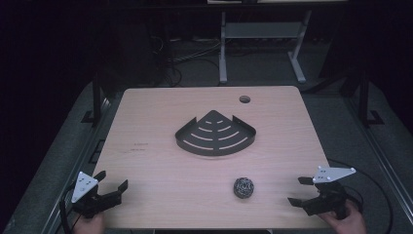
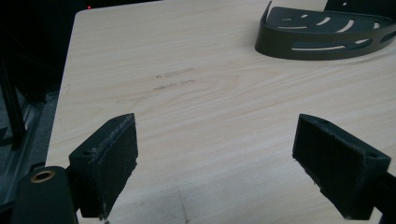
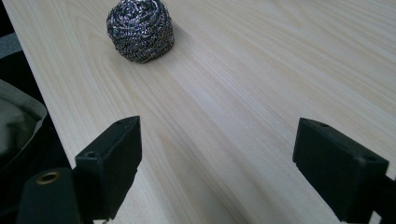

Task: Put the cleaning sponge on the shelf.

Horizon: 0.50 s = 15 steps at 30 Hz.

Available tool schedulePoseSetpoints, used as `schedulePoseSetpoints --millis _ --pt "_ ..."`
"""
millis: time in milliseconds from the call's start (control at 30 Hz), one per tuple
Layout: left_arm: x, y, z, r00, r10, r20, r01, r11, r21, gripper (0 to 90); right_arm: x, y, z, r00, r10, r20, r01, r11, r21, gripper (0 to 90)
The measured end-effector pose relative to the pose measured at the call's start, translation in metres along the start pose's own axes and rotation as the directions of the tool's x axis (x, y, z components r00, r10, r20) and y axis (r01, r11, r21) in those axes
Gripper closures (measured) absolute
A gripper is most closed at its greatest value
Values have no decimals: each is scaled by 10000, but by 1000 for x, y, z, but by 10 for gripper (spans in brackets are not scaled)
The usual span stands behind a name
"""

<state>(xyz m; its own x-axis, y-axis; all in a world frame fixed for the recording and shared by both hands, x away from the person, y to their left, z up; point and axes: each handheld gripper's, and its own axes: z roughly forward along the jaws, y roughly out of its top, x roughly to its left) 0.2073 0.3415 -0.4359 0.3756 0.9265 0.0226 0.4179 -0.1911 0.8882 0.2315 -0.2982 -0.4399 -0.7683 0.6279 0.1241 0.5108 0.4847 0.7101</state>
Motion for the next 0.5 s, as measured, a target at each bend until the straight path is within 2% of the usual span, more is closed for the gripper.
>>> schedulePoseSetpoints --millis 133,500 --pt "0 0 1 9999 95 64 -96 9999 100 134 0 -2 3 9998 76 -164 -74 9999 138 151" --pt "1 -1 -1 9999 34 140 -34 10000 14 134 13 8 11 9989 -282 -376 298 9987 414 152"
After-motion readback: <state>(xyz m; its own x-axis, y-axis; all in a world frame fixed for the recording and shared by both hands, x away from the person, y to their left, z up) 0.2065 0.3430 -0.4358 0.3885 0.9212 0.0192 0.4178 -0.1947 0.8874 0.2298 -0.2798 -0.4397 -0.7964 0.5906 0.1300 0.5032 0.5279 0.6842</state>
